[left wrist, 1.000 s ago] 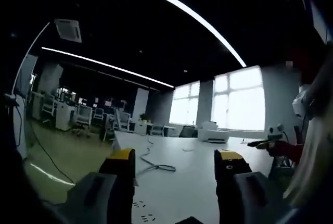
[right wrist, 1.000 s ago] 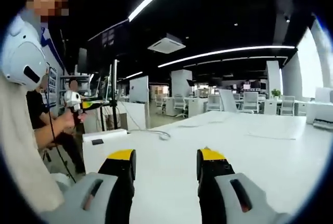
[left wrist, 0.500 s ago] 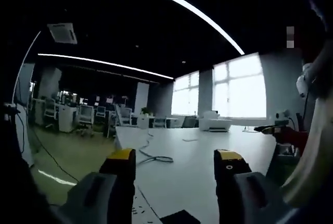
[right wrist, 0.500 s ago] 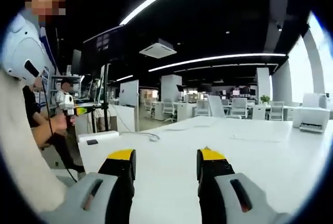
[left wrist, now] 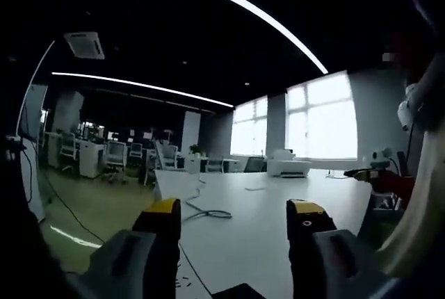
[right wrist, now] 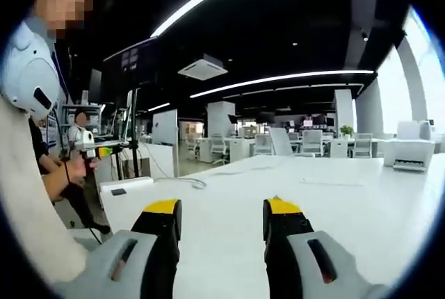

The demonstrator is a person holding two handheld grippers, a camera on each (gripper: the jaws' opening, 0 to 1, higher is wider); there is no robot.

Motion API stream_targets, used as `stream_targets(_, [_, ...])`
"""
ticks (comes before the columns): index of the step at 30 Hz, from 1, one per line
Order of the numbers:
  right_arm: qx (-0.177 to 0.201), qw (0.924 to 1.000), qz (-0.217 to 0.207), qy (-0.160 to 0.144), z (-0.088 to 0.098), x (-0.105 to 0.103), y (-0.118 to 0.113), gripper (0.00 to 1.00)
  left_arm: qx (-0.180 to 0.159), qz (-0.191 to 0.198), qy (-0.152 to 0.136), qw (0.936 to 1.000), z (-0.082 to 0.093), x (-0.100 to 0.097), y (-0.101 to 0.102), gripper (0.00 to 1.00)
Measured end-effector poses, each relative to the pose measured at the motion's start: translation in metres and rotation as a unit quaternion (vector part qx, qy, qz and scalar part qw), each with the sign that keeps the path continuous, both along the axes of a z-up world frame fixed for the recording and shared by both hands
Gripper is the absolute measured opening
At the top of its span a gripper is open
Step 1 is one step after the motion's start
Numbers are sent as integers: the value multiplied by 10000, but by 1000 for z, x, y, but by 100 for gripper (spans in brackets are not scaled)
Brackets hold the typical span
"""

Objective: Pick up the power strip scattered on the table, fix it on the side mounting bracket of the table, and press the switch

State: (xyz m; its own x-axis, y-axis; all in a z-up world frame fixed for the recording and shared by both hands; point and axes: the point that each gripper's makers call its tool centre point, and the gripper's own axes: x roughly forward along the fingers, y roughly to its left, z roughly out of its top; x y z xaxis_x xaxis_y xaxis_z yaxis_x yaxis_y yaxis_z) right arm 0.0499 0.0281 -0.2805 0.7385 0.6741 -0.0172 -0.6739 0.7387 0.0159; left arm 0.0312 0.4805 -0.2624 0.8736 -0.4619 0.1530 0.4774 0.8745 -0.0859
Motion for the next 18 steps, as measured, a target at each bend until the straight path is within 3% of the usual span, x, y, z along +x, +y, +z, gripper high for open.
stream_targets(7, [-4, 9998, -176, -26, 3, 2, -18, 43, 288, -119, -80, 9995, 9, 1, -21, 66])
stream_targets(14, [-106, 9993, -362, -11, 3, 4, -38, 43, 310, -25, -126, 9994, 7, -1, -38, 66])
stream_targets(18, [-79, 9991, -406, -40, 4, 5, -43, 43, 280, 67, -112, 9995, 6, 0, -33, 66])
